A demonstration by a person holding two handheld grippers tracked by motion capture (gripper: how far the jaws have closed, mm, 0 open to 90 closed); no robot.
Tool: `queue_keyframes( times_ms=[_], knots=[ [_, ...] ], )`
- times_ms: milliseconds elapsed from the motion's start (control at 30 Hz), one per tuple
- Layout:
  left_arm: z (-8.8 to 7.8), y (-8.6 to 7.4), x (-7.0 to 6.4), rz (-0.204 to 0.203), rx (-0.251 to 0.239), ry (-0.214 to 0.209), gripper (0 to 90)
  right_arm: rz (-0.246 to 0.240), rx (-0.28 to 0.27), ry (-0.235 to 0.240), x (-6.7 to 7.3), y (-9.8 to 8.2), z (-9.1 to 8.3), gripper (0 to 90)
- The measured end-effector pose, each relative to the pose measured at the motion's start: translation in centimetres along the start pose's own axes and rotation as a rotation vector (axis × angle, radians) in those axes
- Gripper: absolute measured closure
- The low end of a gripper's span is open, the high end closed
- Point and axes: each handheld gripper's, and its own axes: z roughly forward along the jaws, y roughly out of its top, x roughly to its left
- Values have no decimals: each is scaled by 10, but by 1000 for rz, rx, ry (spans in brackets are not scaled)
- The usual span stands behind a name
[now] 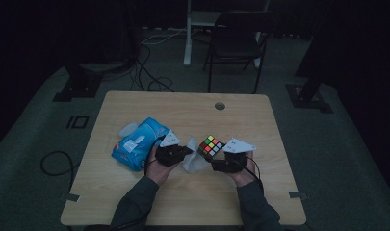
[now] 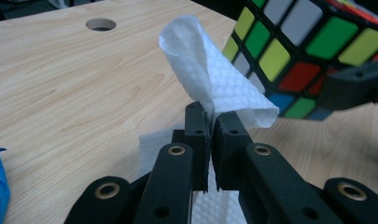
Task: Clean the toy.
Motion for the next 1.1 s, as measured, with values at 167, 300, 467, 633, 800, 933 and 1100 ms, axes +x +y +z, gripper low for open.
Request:
queue_keyframes(
  times_ms=[167,300,467,633,800,933,1100],
  knots=[
    [0,-1,-3,21,-1,-1,865,15,-3,-5,-4,7,0,344],
    [1,-3,-5,25,-2,-8,865,33,-12,11,-5,12,0,344],
    [2,-3,-8,41,0,-15,865,43,-7,34,-4,15,2,344],
    [3,-3,-10,50,1,-21,866,55,-6,55,-3,16,5,344],
    [4,-3,-13,50,-8,-26,866,77,-15,74,-2,18,9,344],
    [5,-4,-16,59,-12,-25,866,94,-15,89,-2,19,11,344],
    [6,-4,-20,68,-14,-38,866,112,-17,97,-2,20,14,344]
  ],
)
